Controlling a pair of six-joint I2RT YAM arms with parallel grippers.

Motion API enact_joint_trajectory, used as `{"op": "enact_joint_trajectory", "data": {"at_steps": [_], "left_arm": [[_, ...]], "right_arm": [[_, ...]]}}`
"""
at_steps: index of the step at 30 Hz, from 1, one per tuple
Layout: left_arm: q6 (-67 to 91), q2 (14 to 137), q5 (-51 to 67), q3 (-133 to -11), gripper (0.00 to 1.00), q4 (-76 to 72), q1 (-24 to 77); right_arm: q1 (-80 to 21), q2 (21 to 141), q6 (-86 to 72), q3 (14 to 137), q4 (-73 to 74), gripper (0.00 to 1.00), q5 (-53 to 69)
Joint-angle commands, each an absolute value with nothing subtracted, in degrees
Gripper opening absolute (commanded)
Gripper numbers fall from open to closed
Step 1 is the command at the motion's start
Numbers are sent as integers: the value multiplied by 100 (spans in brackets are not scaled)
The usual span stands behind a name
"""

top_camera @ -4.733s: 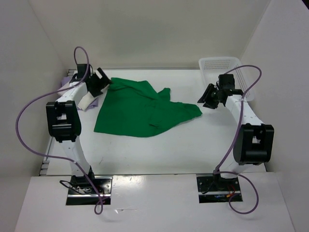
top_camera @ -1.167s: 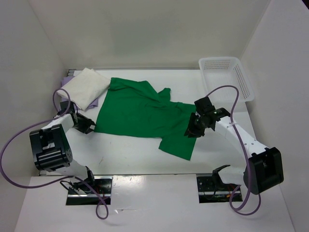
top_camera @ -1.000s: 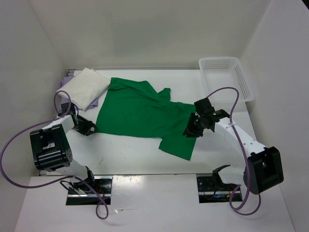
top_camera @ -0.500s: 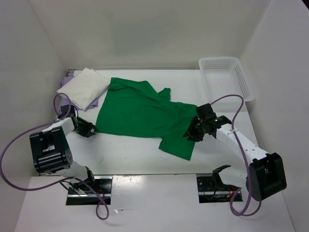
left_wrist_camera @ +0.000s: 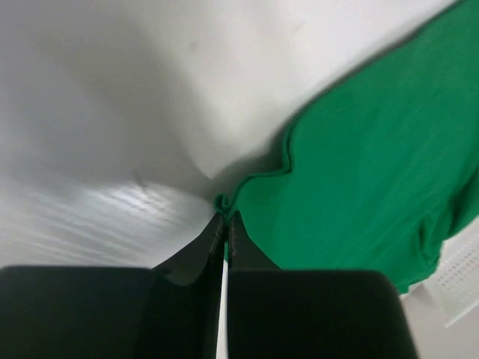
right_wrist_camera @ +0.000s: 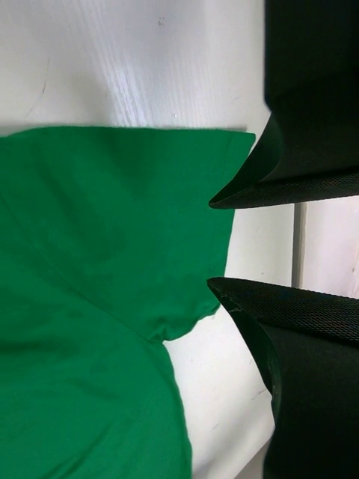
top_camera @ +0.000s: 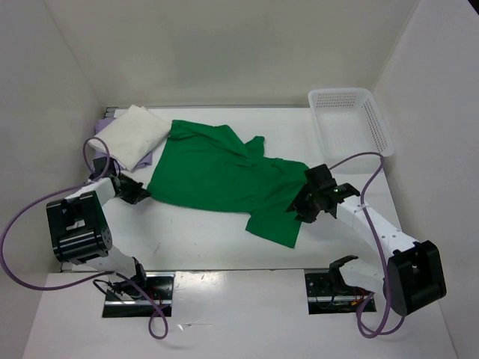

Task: Fold and stack the t-shirts
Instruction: Flatten out the tshirt

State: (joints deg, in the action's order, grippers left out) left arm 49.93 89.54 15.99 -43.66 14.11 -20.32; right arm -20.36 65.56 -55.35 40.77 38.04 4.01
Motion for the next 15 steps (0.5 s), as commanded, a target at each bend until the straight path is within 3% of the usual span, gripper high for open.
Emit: {"op": "enact_joint_trajectory", "data": {"at_steps": [1, 9, 15], "left_arm": [[4939, 8930, 1749, -4868, 0, 1107, -2039], [5369, 9114, 1757, -5528, 0, 643, -2039], [5493, 9167, 1942, -5336, 0, 317, -2039]], "right_arm": [[-2030, 6398, -5695, 3929, 3867, 48, 123], [-2619, 6601, -6354, 3929, 4359, 40, -132], [-3180, 6768, -6652, 3244, 3843, 39, 545]]}}
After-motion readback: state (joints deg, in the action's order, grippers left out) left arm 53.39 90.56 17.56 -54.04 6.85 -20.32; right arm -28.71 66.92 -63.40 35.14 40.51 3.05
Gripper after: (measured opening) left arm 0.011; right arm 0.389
